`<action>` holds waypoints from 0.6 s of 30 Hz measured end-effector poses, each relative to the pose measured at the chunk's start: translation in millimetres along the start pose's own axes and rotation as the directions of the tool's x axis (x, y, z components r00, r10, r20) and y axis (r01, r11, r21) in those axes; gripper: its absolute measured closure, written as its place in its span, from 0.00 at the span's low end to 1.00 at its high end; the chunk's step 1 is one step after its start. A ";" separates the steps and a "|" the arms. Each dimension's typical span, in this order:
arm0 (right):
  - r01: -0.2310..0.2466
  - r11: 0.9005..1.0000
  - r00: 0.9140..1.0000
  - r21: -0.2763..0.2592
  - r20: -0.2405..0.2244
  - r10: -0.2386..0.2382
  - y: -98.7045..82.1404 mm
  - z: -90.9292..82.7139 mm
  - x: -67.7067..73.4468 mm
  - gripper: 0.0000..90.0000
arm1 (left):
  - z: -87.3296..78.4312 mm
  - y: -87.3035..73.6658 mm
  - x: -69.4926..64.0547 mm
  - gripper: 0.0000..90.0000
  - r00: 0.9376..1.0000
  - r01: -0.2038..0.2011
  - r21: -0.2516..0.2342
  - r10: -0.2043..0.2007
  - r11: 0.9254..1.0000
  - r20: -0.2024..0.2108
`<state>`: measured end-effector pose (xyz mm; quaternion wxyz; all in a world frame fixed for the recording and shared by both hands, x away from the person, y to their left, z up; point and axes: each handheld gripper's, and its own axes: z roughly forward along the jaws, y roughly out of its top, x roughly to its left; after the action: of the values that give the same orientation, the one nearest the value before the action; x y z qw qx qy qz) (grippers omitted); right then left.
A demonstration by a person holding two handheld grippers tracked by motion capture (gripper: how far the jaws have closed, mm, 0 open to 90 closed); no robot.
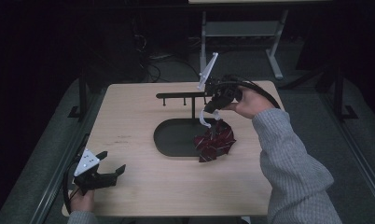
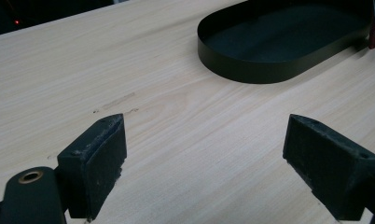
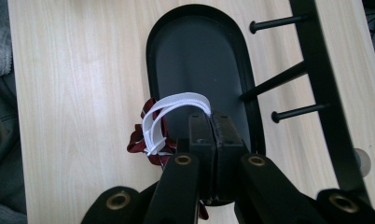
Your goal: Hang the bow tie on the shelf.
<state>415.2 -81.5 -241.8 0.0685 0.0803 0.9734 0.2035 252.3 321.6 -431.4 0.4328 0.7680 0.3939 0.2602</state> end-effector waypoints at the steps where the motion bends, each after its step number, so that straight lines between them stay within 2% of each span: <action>1: -0.006 1.000 1.000 0.001 0.001 0.006 0.6 -0.5 -1.0 0.98 | -0.1 -0.1 0.3 0.15 1.000 -0.001 -0.001 0.001 1.000 -0.001; 18: -0.022 1.000 1.000 0.008 -0.002 0.022 10.3 -0.9 -18.9 0.98 | -1.0 -0.7 0.3 0.15 1.000 0.001 0.002 -0.001 1.000 -0.001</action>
<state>434.9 -76.1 -234.9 0.0648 0.0911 0.9733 0.2007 251.4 322.5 -431.5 0.4321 0.7680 0.3948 0.2602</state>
